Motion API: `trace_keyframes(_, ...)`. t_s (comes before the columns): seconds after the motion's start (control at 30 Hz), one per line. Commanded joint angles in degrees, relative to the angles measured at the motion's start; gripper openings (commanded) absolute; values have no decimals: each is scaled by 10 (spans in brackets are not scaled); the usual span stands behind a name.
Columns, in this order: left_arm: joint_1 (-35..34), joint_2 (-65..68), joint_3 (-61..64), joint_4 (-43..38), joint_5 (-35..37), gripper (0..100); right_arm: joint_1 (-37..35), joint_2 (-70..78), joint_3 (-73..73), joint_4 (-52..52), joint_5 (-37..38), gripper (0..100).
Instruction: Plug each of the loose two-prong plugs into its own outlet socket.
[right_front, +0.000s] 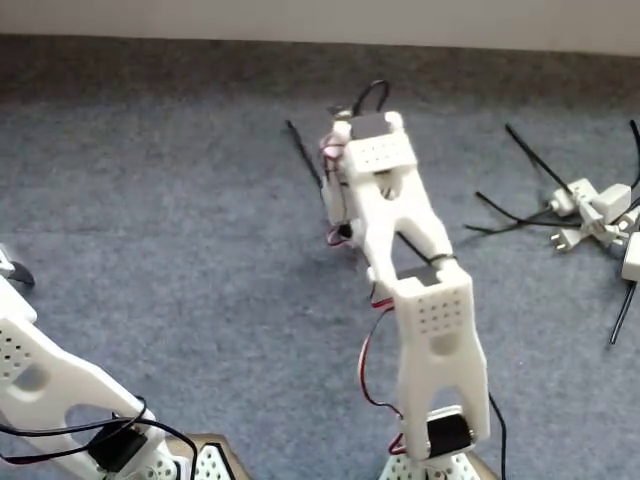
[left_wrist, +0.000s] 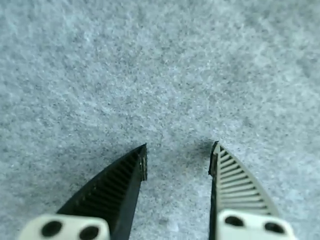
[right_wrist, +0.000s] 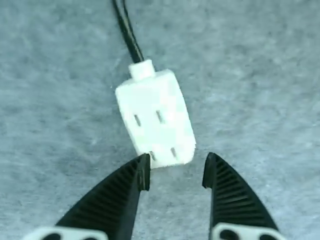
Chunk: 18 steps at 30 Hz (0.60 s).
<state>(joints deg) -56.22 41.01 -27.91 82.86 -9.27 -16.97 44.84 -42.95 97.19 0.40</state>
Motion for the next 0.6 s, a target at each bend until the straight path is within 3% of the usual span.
trace_keyframes(0.0, 15, -3, -3, 1, -4, 218, 35, -42, -25, 4, 40, 183)
trace_keyframes(0.13, 15, -3, -3, 4, -4, 218, 92, -45, -116, 39, 64, 183)
trace_keyframes(0.37, 44, -4, -2, 21, -3, 217, 306, -99, -225, 34, 83, 183)
trace_keyframes(0.57, 126, -5, -2, 98, 4, 217, 470, -97, -220, -54, 118, 183)
